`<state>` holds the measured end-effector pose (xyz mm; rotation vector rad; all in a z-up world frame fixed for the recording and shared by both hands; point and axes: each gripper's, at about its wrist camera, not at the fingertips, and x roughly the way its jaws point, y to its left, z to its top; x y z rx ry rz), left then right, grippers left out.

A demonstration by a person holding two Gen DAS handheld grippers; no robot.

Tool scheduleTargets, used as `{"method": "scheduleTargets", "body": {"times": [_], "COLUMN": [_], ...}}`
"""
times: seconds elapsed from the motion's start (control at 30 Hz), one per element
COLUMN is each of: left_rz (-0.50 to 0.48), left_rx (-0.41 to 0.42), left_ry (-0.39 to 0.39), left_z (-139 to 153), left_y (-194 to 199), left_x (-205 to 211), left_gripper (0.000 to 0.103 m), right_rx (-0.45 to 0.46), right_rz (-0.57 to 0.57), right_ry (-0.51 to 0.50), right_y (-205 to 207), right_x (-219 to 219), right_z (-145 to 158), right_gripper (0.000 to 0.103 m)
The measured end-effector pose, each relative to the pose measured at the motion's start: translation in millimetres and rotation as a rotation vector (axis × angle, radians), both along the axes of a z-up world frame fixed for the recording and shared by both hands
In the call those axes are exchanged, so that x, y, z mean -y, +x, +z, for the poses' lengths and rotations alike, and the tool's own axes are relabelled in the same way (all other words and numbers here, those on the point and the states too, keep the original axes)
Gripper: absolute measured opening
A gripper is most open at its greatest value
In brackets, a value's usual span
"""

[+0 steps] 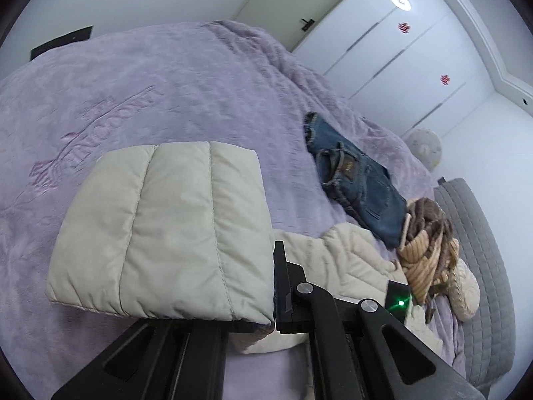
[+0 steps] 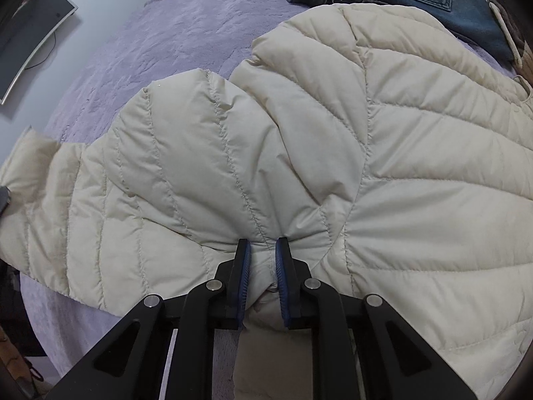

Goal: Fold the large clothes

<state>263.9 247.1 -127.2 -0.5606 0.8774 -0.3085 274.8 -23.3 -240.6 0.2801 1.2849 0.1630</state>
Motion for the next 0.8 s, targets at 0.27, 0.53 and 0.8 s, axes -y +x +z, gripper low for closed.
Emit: {"method": "scheduleTargets", "body": {"times": [0.27, 0.53, 0.8], "left_rz": [-0.281, -0.564, -0.701], "left_rx": [0.082, 0.051, 0.063], "left_ry": [0.045, 0.192, 0.592], "left_z": [37.3, 6.2, -56.9], "left_y": [-3.4, -26.5, -63.5], "left_x": [162.0, 343.0, 440.2], "left_gripper": [0.007, 0.007, 0.007], "right_rx": [0.033, 0.069, 0.019], "right_rz": [-0.122, -0.377, -0.564], "right_ry": [0.198, 0.062, 0.003], "right_y": [-42.6, -131.6, -187.9], "right_x": [104.1, 277.2, 374.4], "right_z": [44.6, 67.4, 43.8], "right_gripper": [0.018, 0.018, 0.018]}}
